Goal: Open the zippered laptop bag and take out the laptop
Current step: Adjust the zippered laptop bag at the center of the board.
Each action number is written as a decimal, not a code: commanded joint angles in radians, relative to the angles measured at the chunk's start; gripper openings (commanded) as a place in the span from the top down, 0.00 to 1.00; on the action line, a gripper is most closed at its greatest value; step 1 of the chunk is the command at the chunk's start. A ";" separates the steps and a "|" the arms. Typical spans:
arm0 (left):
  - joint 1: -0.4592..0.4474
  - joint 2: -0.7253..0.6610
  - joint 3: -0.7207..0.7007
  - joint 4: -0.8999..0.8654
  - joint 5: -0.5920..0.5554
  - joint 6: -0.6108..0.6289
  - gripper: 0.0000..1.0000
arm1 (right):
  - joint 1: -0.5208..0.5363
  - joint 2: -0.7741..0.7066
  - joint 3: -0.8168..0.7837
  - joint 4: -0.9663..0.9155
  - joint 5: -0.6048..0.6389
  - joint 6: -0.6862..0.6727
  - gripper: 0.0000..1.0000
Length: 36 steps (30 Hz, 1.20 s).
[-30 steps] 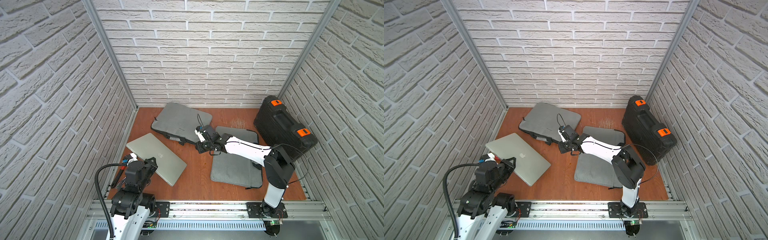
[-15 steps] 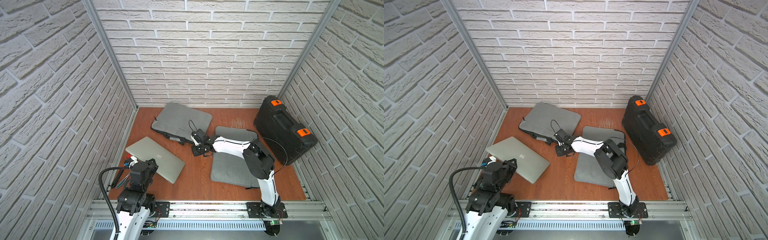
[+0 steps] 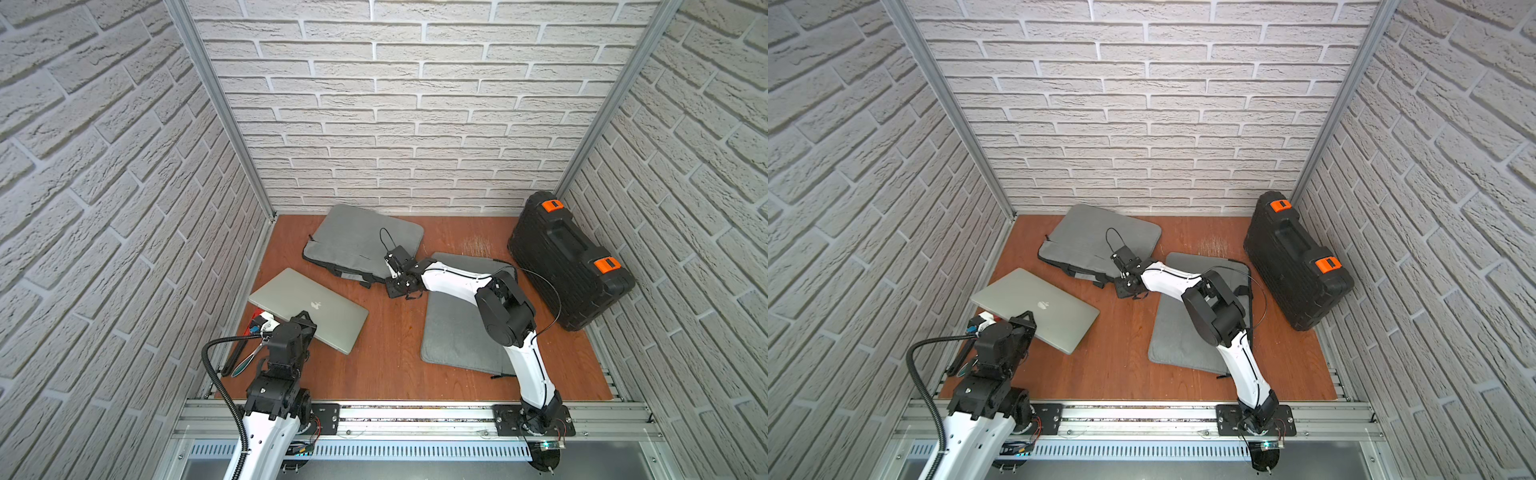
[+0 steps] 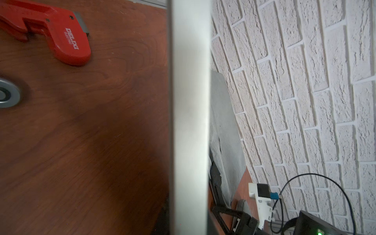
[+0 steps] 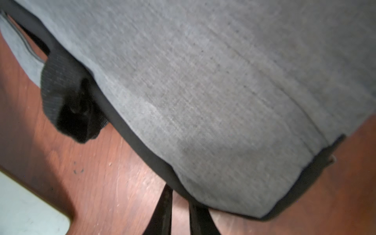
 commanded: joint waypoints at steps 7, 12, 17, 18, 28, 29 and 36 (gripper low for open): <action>0.005 0.045 -0.068 0.227 -0.066 0.004 0.98 | -0.052 0.060 0.125 -0.018 0.011 -0.037 0.78; 0.005 0.069 -0.126 0.265 -0.082 -0.025 0.91 | -0.069 0.060 0.150 -0.029 -0.009 -0.035 0.74; 0.004 0.085 -0.176 0.300 -0.099 -0.050 0.80 | -0.068 0.000 0.079 0.003 -0.022 -0.026 0.66; 0.004 0.090 -0.181 0.305 -0.100 -0.052 0.78 | -0.068 -0.013 0.063 0.009 -0.027 -0.022 0.65; 0.003 0.144 -0.250 0.369 -0.102 -0.104 0.69 | -0.037 -0.206 -0.191 0.129 -0.102 0.072 0.52; 0.002 0.150 -0.250 0.372 -0.103 -0.104 0.68 | -0.027 -0.223 -0.208 0.130 -0.100 0.078 0.52; 0.003 0.231 -0.269 0.426 -0.102 -0.114 0.51 | 0.063 -0.313 -0.310 0.132 -0.101 0.144 0.58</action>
